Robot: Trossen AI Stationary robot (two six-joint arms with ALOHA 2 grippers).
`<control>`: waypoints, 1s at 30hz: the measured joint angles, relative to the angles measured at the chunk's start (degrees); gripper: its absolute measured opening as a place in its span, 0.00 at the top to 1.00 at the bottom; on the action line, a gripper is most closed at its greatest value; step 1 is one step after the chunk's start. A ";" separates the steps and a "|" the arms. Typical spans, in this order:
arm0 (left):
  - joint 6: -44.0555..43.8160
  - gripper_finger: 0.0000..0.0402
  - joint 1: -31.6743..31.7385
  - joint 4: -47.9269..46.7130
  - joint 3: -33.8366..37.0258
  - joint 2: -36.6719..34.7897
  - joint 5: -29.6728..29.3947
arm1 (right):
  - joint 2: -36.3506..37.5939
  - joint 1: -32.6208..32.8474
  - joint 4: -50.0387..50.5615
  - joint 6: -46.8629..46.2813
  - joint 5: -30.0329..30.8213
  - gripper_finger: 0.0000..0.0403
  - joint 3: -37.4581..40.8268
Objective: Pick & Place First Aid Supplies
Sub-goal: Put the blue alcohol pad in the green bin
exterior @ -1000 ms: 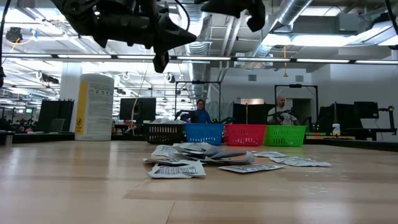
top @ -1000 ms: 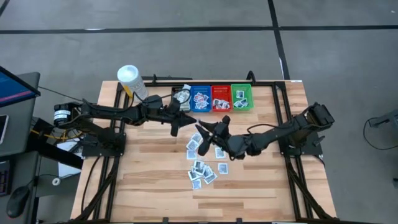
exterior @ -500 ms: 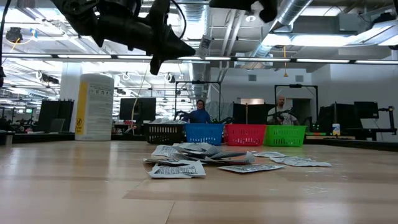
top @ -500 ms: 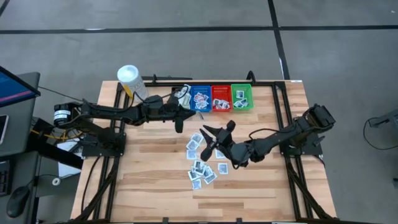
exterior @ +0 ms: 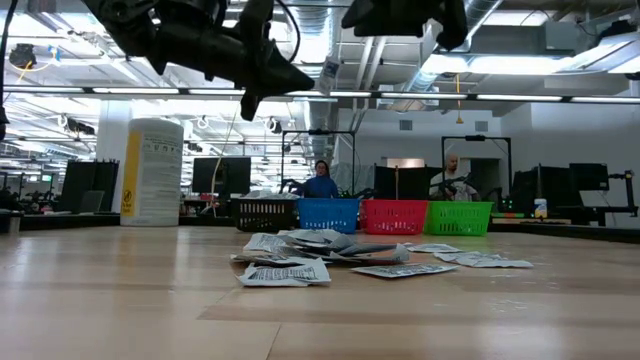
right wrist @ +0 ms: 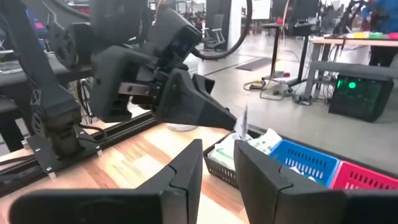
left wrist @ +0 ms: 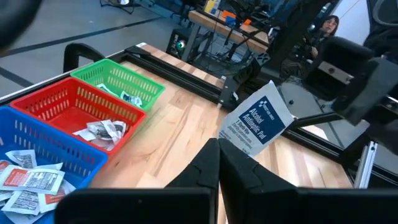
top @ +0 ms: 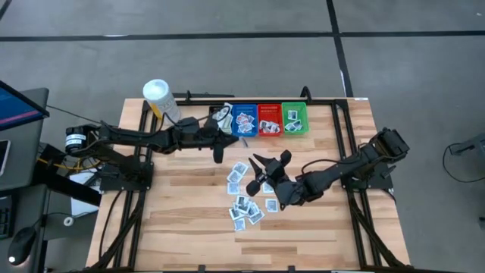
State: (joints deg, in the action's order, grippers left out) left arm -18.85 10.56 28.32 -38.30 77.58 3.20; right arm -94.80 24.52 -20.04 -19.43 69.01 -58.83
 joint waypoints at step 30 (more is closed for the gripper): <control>-0.02 0.99 0.06 0.00 0.00 0.00 1.55 | 0.00 -2.30 2.43 -4.65 -5.99 0.51 0.00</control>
State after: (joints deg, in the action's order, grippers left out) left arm -18.87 10.61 28.32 -38.30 77.58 4.75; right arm -94.80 22.22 -17.61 -24.08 63.02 -58.83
